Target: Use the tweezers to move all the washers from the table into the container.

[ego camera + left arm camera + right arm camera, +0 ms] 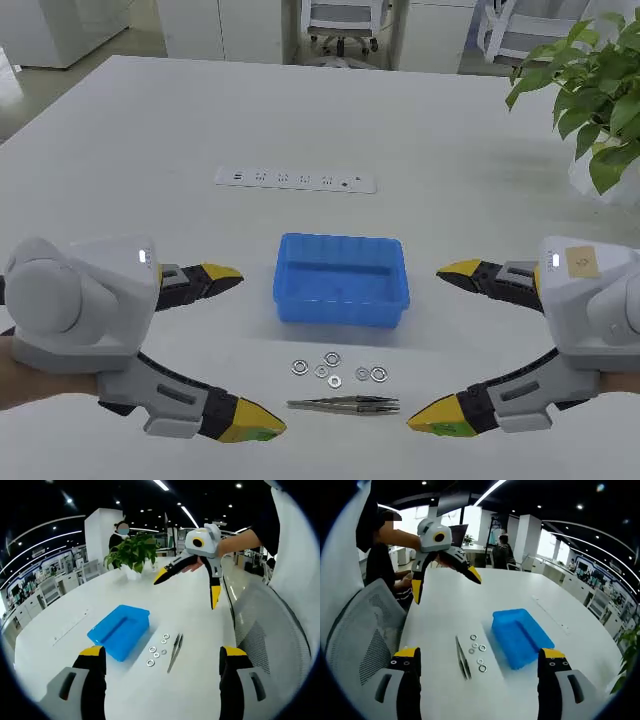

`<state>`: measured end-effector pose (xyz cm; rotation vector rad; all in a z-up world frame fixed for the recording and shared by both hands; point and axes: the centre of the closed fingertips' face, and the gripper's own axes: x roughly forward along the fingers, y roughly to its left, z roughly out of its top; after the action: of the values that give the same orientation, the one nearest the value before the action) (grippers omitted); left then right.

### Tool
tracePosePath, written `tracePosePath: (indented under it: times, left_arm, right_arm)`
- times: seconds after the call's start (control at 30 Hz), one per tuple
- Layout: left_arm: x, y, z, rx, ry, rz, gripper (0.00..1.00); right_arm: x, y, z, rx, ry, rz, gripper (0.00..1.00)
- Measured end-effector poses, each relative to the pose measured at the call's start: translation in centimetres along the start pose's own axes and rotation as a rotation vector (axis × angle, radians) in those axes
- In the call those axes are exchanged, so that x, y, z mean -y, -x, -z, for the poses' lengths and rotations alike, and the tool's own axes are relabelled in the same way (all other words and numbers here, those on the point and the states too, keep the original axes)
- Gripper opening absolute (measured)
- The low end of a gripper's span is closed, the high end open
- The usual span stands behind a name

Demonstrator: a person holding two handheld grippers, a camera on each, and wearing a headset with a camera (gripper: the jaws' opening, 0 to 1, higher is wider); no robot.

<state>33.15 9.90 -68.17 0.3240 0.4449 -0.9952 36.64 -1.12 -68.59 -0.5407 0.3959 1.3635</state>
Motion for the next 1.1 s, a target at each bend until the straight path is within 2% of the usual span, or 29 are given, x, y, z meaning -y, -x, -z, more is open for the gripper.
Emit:
tracePosePath:
  times: [0.53,0.87,1.1]
  left_arm:
    - [0.1,0.0,0.3,-0.004,0.004,0.005,1.00]
    - [0.5,-0.1,1.4,-0.026,0.010,0.009,1.00]
    - [0.5,-0.4,1.5,-0.019,0.021,0.012,1.00]
  right_arm:
    - [-0.1,0.0,0.3,-0.008,-0.001,-0.002,0.98]
    - [-0.3,-0.2,0.4,-0.013,0.000,-0.004,0.98]
    - [-0.3,-0.4,0.4,-0.016,0.000,-0.009,0.97]
